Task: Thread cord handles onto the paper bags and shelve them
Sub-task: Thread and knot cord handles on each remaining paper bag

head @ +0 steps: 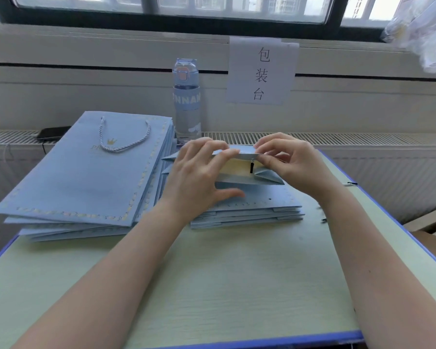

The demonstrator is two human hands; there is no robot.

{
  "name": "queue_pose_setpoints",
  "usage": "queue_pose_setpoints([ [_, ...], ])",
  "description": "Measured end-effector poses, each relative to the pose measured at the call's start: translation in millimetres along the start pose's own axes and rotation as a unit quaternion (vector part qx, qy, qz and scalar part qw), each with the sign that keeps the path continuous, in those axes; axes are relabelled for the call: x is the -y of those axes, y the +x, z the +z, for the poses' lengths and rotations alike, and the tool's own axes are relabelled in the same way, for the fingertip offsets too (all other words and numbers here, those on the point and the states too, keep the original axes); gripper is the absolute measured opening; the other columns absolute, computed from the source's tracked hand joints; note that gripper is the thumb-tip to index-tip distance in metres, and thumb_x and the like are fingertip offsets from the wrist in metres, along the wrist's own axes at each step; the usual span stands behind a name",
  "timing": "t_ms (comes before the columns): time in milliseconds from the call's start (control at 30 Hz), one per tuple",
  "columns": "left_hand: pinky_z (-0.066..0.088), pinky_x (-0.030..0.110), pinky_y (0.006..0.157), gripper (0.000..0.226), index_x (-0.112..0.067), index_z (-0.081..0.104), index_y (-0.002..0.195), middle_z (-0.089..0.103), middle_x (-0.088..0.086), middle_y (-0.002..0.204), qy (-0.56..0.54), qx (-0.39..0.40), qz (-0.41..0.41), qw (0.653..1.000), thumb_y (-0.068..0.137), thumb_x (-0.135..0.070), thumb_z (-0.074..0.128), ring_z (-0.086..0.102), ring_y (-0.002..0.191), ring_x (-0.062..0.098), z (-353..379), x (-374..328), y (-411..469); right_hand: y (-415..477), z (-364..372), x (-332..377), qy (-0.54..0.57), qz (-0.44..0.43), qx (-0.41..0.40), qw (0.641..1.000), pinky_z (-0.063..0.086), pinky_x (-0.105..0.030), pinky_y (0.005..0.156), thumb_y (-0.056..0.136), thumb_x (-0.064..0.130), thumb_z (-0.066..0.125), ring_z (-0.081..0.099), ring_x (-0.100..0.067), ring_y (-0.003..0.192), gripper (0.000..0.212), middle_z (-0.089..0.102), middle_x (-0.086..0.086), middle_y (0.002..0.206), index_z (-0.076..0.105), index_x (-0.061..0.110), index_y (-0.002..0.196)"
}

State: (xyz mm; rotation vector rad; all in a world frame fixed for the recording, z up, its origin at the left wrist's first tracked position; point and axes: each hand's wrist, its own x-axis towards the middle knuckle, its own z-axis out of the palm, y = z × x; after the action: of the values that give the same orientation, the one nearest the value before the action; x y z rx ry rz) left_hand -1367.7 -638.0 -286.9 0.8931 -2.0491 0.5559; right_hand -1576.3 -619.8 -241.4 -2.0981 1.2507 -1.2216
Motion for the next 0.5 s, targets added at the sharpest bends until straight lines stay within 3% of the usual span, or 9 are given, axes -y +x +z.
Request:
queue_pose_setpoints([
  [100,0.050,0.037,0.080,0.053,-0.012,0.060,0.122,0.067,0.005,0.108,0.006,-0.001,-0.003,1.000,0.078,-0.040,0.069,0.061,0.097,0.024,1,-6,1,0,0,0,-0.021,0.022,0.025,0.999,0.045,-0.013,0.075,0.092,0.015,0.058,0.062,-0.005,0.085,0.007,0.068,0.007,0.096,0.064,0.019,0.090],
  [200,0.055,0.033,0.059,0.026,-0.011,0.071,0.106,0.073,0.002,0.090,-0.022,-0.049,-0.037,0.998,0.081,-0.019,0.070,0.068,0.077,0.024,0,-5,-1,0,0,-2,-0.041,0.048,0.051,0.997,0.041,-0.015,0.073,0.092,0.023,0.059,0.059,-0.005,0.084,0.006,0.063,0.015,0.086,0.063,0.026,0.087],
  [267,0.055,0.034,0.059,0.016,-0.011,0.074,0.096,0.073,0.001,0.085,-0.051,-0.061,-0.048,0.996,0.085,-0.019,0.065,0.069,0.074,0.024,-2,-1,-2,0,-2,-1,-0.012,0.066,0.068,0.995,0.038,-0.011,0.066,0.093,0.029,0.056,0.055,-0.003,0.074,0.010,0.061,0.019,0.079,0.064,0.027,0.087],
  [400,0.054,0.034,0.067,0.018,-0.012,0.075,0.088,0.074,-0.001,0.082,-0.066,-0.048,-0.057,0.995,0.087,-0.021,0.060,0.070,0.077,0.022,-1,5,-5,0,-7,-6,-0.031,0.107,0.107,0.988,0.035,-0.006,0.075,0.098,0.020,0.046,0.053,-0.002,0.096,0.024,0.062,0.005,0.101,0.068,0.028,0.101],
  [500,0.048,0.032,0.074,0.018,-0.013,0.075,0.085,0.074,-0.002,0.083,-0.060,-0.048,-0.063,0.995,0.086,-0.022,0.060,0.070,0.079,0.021,1,7,-7,0,-8,-12,-0.078,0.130,0.144,0.978,0.034,-0.004,0.070,0.095,0.021,0.055,0.050,0.008,0.078,0.018,0.057,0.006,0.089,0.067,0.034,0.092],
])
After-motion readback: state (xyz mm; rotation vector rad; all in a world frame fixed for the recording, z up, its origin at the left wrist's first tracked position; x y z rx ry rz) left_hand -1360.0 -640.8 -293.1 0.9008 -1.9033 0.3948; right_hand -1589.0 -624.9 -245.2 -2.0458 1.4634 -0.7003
